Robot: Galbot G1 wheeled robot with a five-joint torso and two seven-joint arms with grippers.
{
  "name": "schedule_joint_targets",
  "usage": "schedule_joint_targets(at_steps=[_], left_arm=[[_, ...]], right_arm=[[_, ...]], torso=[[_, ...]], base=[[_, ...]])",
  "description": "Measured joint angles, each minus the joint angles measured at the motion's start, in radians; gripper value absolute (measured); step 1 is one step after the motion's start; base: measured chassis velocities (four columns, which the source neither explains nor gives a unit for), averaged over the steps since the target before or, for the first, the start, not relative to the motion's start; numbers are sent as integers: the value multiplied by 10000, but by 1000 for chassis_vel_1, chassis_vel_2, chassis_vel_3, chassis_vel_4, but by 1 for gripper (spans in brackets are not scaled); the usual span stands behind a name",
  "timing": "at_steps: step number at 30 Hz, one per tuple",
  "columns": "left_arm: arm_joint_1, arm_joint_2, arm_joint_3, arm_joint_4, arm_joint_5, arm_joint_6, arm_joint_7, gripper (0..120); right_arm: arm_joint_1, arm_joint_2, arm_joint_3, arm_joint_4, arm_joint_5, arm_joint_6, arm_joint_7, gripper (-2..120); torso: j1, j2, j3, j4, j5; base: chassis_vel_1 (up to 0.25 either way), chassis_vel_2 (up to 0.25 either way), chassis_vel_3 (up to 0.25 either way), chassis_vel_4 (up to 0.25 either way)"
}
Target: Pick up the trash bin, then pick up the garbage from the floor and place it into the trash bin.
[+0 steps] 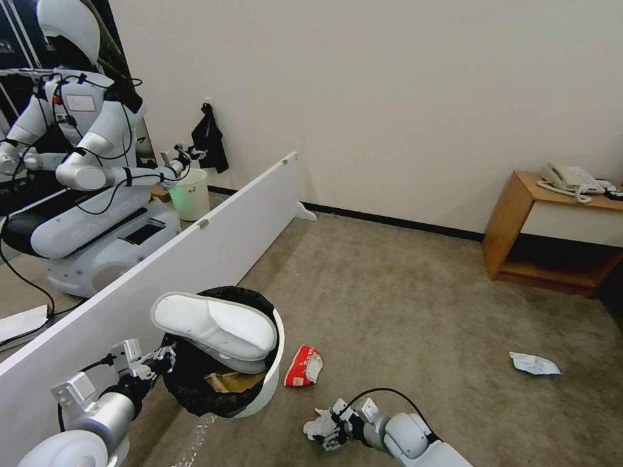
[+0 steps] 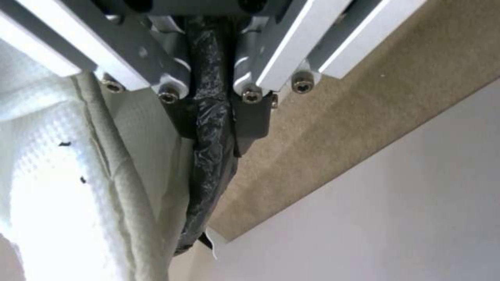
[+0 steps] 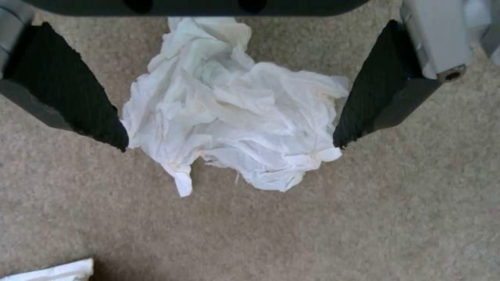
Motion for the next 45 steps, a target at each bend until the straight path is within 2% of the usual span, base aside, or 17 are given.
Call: schedule_joint_targets(at_steps=[8,9,10,12,16,19,20,22,23,25,26,28,29,31,32,34,45], left_arm=[[0,12,7,35,41,-30,56,4],[-1,10,15,53,57,-46,72,4],[-1,10,15,53,57,-46,72,4],[-11,2,25,62,67,-52,80,4],[-18,2,27,68,71,-53,83,4],[-20,-4,40,83,89,-59,88,4],[-20,-4,40,83,89,-59,88,4],[-14,-8,51,88,104,-66,96,4],[-14,-8,51,88,104,-66,96,4],[-13,-11,55,97,113,-75,103,4],[-13,-11,55,97,113,-75,103,4],[-14,-10,58,112,125,-91,113,4],[-14,-10,58,112,125,-91,113,4],[-21,-2,60,145,148,-104,127,4],[-21,-2,60,145,148,-104,127,4],[-22,4,69,179,182,-131,155,4],[-17,15,81,200,215,-174,190,4]], right_arm=[[-15,41,20,-98,-169,67,-52,96],[-33,23,39,-97,-218,76,-89,90],[-33,23,39,-97,-218,76,-89,90],[-38,-19,62,-91,-239,95,-163,79],[-40,-46,79,-80,-240,110,-175,69],[-52,-80,98,-27,-228,140,-187,54],[-52,-80,98,-27,-228,140,-187,54],[-66,-100,100,20,-209,147,-188,44],[-66,-100,100,20,-209,147,-188,44],[-78,-118,101,71,-183,154,-190,31],[-78,-118,101,71,-183,154,-190,31],[-81,-122,113,100,-154,169,-190,20],[-81,-122,113,100,-154,169,-190,20],[-60,-126,125,101,-141,187,-192,8],[-60,-126,125,101,-141,187,-192,8],[-27,-128,138,93,-133,227,-196,0],[-20,-127,184,57,-126,301,-202,0]], torso=[[0,0,0,-1,1],[0,0,0,-1,1],[0,0,0,-1,1],[0,0,0,-1,0],[0,0,0,-1,1],[0,0,0,-1,1],[0,0,0,-1,1],[0,0,0,-1,1],[0,0,0,-1,1],[0,0,0,-1,1],[0,0,0,-1,1],[0,0,0,-1,1],[0,0,0,-1,1],[0,0,0,-1,1],[0,0,0,-1,1],[0,0,0,0,1],[0,0,0,-1,1]], base=[[0,0,0,0],[0,0,0,0],[0,0,0,0],[0,0,0,0],[0,0,0,0],[0,0,0,0],[0,0,0,0],[0,0,0,0],[0,0,0,0],[0,0,0,0],[0,0,0,0],[0,0,0,0],[0,0,0,0],[0,0,0,0],[0,0,0,0],[0,0,0,0],[0,0,0,0]])
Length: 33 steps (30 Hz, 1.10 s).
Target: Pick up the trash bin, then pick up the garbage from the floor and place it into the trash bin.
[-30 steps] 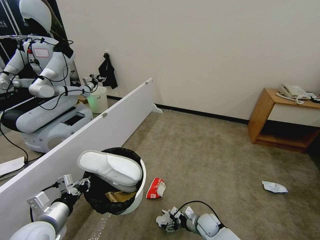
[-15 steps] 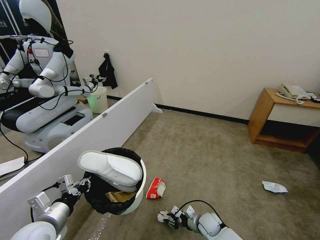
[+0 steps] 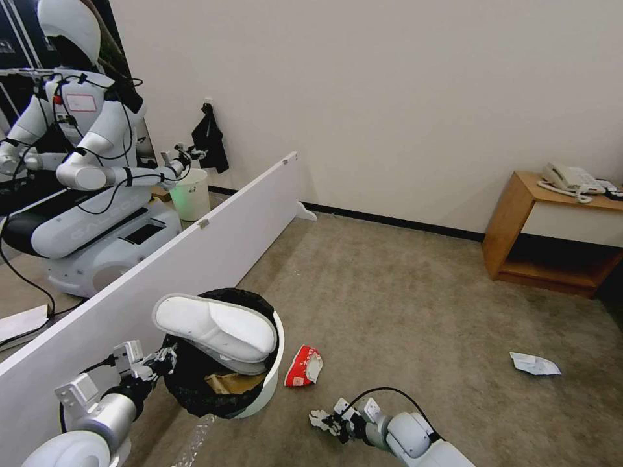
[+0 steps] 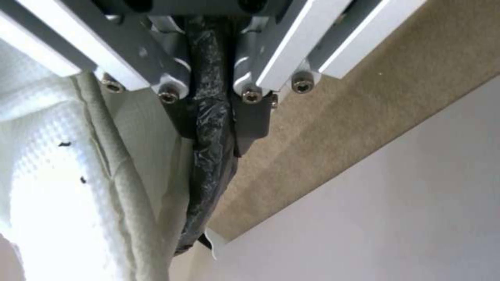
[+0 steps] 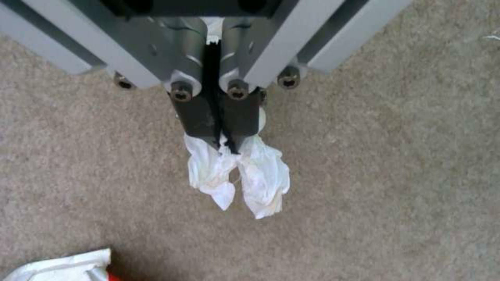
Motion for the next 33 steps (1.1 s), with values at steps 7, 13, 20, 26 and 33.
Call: schedule_joint_targets(at_steps=[7,13,20,26,33], left_arm=[[1,3,-6,-9,-4,0,1,4],[7,10,-6,-58,-32,60,-63,4],[67,48,-4,-232,-152,425,-366,4],[88,79,-5,-380,-249,620,-569,4],[104,59,41,-533,-375,918,-1010,4]], right_arm=[[57,-145,414,511,233,-19,45,0],[125,-604,928,1548,521,-96,128,0],[485,-1028,2101,3602,1011,-313,140,0],[869,-1754,2368,5297,1775,-470,185,0],[1141,-2089,2581,7017,3006,-586,331,0]], torso=[[0,0,0,0,1],[0,0,0,-1,1],[0,0,1,3,3],[0,0,0,-2,0],[0,0,0,0,0]], base=[[0,0,0,0],[0,0,0,0],[0,0,0,0],[0,0,0,0],[0,0,0,0]])
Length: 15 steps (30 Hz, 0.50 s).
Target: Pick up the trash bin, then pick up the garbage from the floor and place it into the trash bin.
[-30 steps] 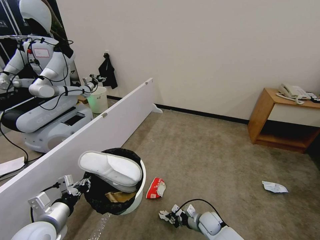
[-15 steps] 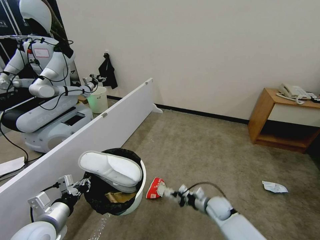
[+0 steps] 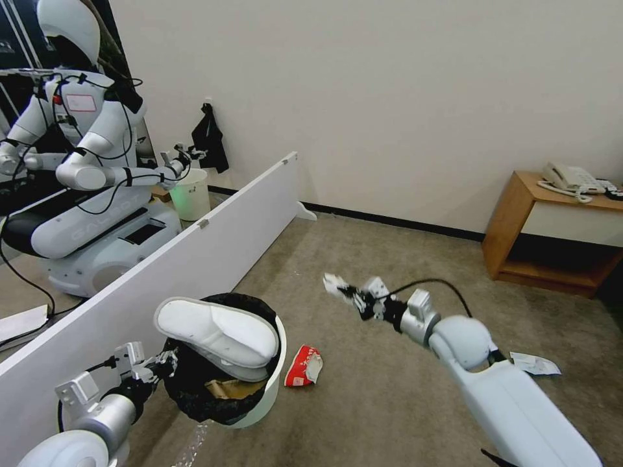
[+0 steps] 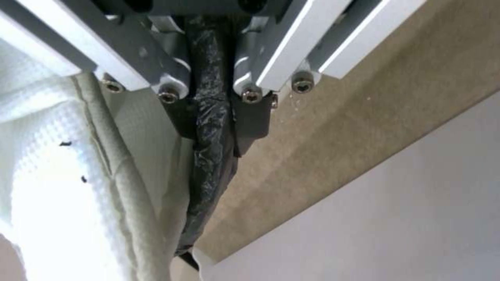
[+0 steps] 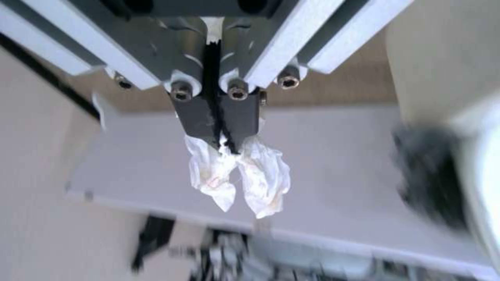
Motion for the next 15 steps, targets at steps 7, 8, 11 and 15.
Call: schedule_joint_targets(at_steps=[7,8,11,15], left_arm=[[-39,9,37,-134,-230,302,-610,4],[-43,10,41,-149,-247,326,-651,4],[-63,30,57,-208,-322,416,-819,4],[-69,68,68,-213,-370,456,-907,4]], right_arm=[[138,-170,-100,442,1504,1221,-893,0],[128,-201,-129,447,1599,1347,-1058,0],[-47,-366,-349,552,1964,1810,-1829,0],[-110,-433,-672,675,2191,1995,-2164,0]], torso=[[0,0,0,0,1],[0,0,0,1,0],[0,0,0,-3,1],[0,0,0,-2,0]], base=[[0,0,0,0],[0,0,0,0],[0,0,0,0],[0,0,0,0]])
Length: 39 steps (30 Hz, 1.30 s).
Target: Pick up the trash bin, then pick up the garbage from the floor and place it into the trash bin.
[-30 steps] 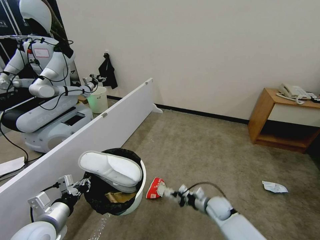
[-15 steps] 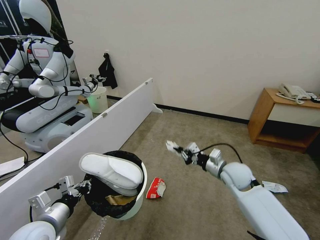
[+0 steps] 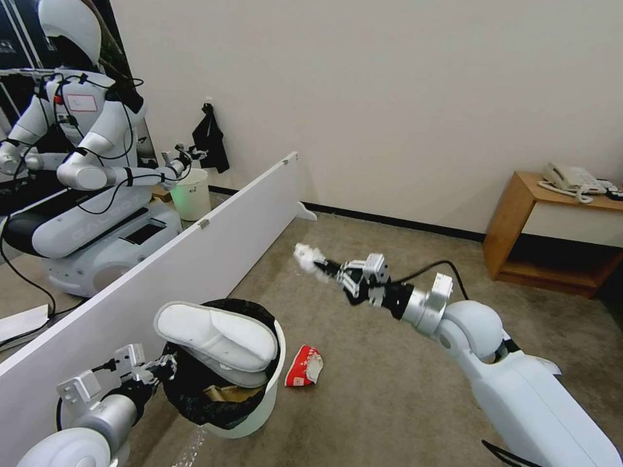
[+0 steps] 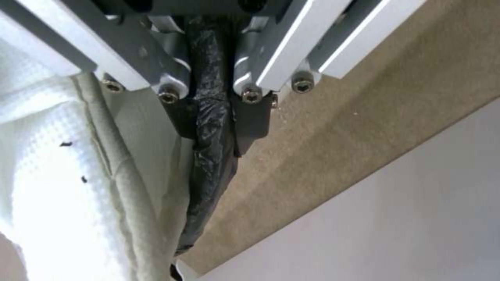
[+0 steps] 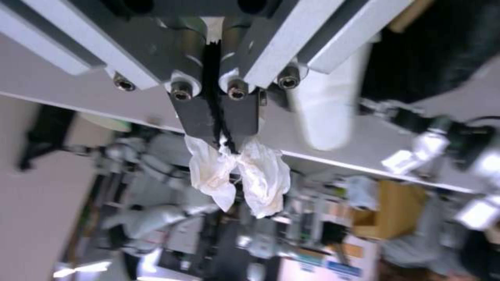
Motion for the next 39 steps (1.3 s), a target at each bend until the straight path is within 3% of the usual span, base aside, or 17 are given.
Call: schedule_joint_targets(at_steps=[9,18,39], left_arm=[[24,77,5,10,-92,-18,20,4],[3,55,88,82,-94,-67,80,4],[-6,195,223,129,-83,-96,168,4]], right_arm=[[876,-92,-1810,9,725,133,-543,0],[1435,49,-3363,-303,574,53,-696,0],[1745,792,-4347,-1168,507,-39,-316,0]], torso=[[1,0,0,2,-1],[0,0,0,3,-1],[0,0,0,2,-1]], base=[[0,0,0,0],[0,0,0,0],[0,0,0,0]])
